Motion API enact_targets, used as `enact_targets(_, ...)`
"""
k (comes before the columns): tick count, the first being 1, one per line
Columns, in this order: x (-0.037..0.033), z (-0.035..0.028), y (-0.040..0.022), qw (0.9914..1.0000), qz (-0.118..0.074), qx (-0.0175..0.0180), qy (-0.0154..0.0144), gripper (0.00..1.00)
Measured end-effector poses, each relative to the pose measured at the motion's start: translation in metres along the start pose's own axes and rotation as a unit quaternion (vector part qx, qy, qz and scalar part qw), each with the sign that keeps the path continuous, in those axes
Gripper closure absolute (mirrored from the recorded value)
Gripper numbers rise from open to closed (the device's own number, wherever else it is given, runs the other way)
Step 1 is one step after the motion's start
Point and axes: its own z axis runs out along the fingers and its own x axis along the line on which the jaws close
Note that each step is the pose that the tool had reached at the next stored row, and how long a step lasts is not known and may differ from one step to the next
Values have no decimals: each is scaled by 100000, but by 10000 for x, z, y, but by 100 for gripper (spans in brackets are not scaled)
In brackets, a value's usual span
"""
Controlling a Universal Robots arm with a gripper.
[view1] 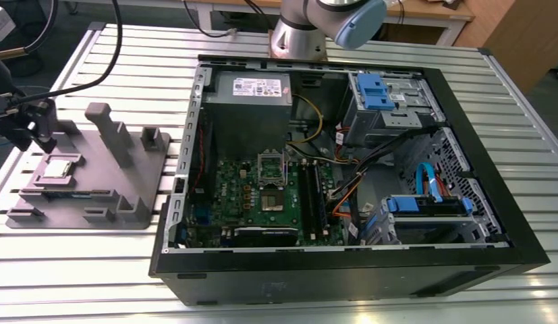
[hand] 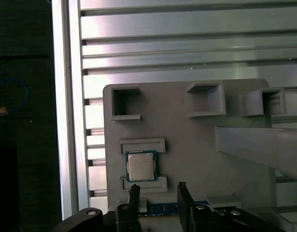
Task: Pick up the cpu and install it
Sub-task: 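Reach for the cpu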
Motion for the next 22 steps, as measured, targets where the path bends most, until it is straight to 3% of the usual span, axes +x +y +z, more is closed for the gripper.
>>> enact_targets(1, 0, 0, 0, 100000, 0, 1, -1, 59)
enact_targets(3, 0, 0, 0, 100000, -1, 0, -1, 47)
enact_targets(6, 0, 1, 0, 100000, -2, -1, -2, 42)
enact_targets(7, 0, 1, 0, 100000, 0, -1, -1, 35)
enact_targets(9, 0, 6, 0, 100000, -1, -10, -13, 35)
enact_targets(20, 5, 199, 1, 100000, 1, -6, -5, 35)
enact_targets(22, 5, 203, 0, 100000, -2, 1, 1, 35)
